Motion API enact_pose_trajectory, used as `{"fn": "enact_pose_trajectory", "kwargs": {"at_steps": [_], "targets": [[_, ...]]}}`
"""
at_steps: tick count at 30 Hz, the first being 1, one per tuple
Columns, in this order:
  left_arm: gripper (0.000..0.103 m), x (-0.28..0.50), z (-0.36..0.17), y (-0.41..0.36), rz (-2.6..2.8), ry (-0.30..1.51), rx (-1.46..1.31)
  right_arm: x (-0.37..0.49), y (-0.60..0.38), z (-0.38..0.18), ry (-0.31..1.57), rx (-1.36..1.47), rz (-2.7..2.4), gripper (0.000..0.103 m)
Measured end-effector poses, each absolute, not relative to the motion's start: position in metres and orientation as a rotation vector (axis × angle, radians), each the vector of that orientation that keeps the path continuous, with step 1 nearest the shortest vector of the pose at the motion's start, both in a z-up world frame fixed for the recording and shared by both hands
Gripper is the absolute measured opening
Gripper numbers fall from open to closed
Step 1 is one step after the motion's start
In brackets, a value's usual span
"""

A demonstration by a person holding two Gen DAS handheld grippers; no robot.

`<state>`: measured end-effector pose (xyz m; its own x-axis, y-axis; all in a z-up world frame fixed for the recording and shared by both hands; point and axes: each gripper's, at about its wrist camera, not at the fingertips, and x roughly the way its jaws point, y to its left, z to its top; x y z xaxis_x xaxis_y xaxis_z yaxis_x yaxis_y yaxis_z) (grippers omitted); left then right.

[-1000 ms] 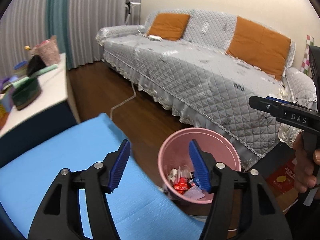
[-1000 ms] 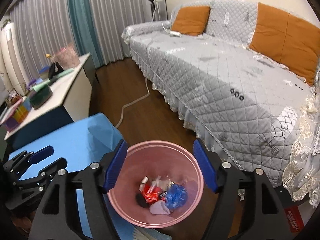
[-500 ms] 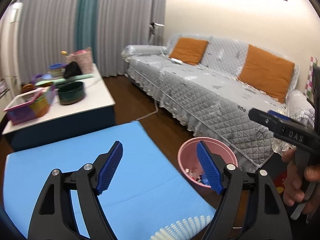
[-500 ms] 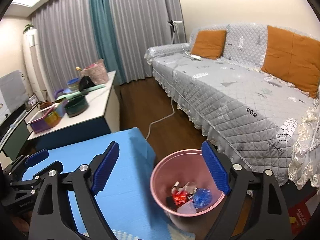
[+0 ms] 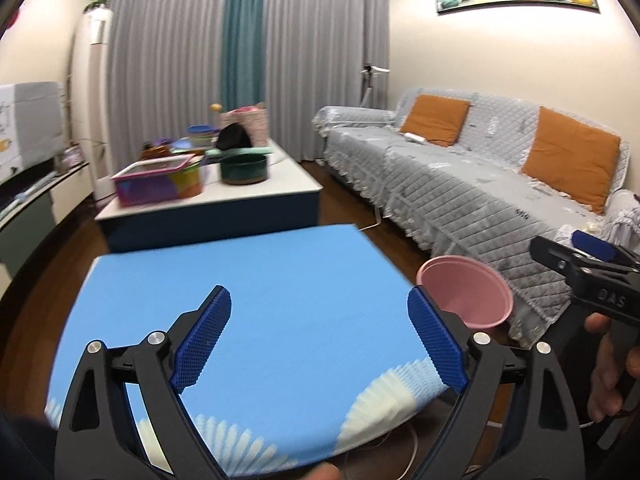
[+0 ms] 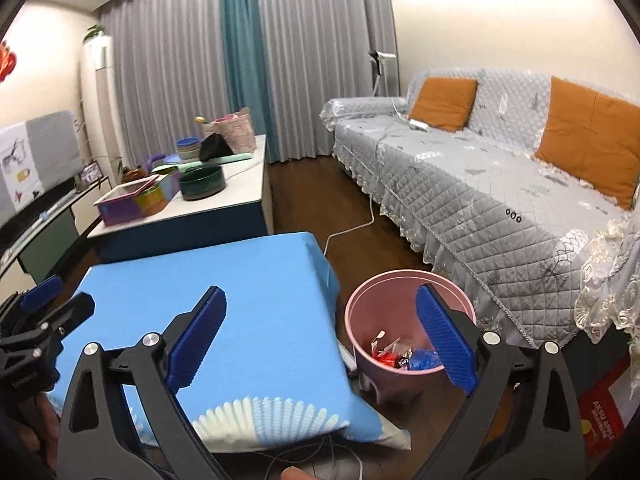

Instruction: Collect trash

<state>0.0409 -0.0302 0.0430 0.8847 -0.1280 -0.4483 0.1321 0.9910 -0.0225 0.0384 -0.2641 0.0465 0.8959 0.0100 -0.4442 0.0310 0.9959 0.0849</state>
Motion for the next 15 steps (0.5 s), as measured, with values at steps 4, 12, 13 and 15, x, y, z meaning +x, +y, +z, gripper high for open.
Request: {"fn": "enact_pose_trajectory", "kwargs": {"at_steps": [4,12,13,15], "targets": [[0.087,0.020,0.035,-0.014,-0.058,0.485,-0.009,0.013,-0.243,0.036,0.454,0.052,0.000,0.098],[0.087,-0.012,0.010,0.005,0.030,0.533,-0.062,-0.015,-0.224,0.009,0.489,-0.005,0.012,0.098],[0.087,-0.012,0.008,0.005,0.034,0.533,-0.057,-0.016,-0.222,0.004,0.496,-0.015,0.011,0.098],[0.087,-0.013,0.007,0.006,0.045,0.528,-0.049,-0.014,-0.220,-0.001,0.513,-0.025,0.011,0.098]]}}
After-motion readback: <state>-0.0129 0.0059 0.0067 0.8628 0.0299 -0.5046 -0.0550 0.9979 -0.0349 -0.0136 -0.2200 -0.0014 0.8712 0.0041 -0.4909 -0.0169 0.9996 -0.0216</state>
